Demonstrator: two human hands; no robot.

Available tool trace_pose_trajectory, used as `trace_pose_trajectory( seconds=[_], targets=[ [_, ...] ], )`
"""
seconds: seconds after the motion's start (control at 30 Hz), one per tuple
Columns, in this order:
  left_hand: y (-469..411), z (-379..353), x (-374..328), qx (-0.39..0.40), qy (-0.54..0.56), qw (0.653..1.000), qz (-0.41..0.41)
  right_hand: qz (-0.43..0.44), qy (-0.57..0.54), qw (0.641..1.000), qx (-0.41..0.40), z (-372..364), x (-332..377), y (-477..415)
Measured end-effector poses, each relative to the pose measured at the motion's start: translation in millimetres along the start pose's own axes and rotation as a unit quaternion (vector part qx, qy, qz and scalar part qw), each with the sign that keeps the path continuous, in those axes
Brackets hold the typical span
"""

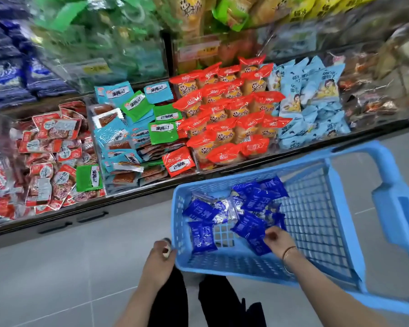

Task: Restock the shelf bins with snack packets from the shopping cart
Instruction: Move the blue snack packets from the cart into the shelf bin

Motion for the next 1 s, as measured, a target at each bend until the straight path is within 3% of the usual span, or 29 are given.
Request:
trace_pose_trajectory(
  seconds=[0.2,0.47,0.6,0.7,0.87,0.93,1.0],
  targets=[
    [-62.3,-16.0,-13.3,-0.036,0.016,0.999,-0.013,-0.017,0.072,0.997,-0.038,-11.7,1.0,-74.6],
    [-70.0,-22.4,-7.4,-0.057,0.049,0.996,-0.056,-0.089,0.214,0.973,0.007,-56.6,-17.9,-107.1],
    [-71.6,-22.9,-7.1,-0.053,0.057,0.995,-0.063,-0.059,0.285,0.957,0.012,-64.6,-16.1,-105.0],
    [-72.5,-24.0,-4.1,-0.051,0.064,0.995,-0.056,-0.033,0.263,0.96,0.093,-84.8,-16.5,-103.4],
    [-65.5,-20.5,-12.4,-0.049,0.055,0.996,-0.045,0.017,0.285,0.952,0.114,-82.5,-3.5,-88.3],
    [-51.6,-6.7,-24.2,-0.096,0.026,0.992,-0.08,0.063,0.271,0.957,0.083,-71.4,11.3,-73.8],
    [-23.8,12.3,-46.4,-0.191,0.003,0.971,-0.14,0.129,0.237,0.963,0.026,-54.3,33.2,-50.2]
  ],
)
Point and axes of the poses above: each hand's wrist, its own y-axis away from the middle knuckle, its own z-axis out of the back of the hand, x = y × z, the point moved 10 cm from there along -y, towards the middle knuckle, and after that the axes turned 5 degrees about x, right-handed, at the moved point
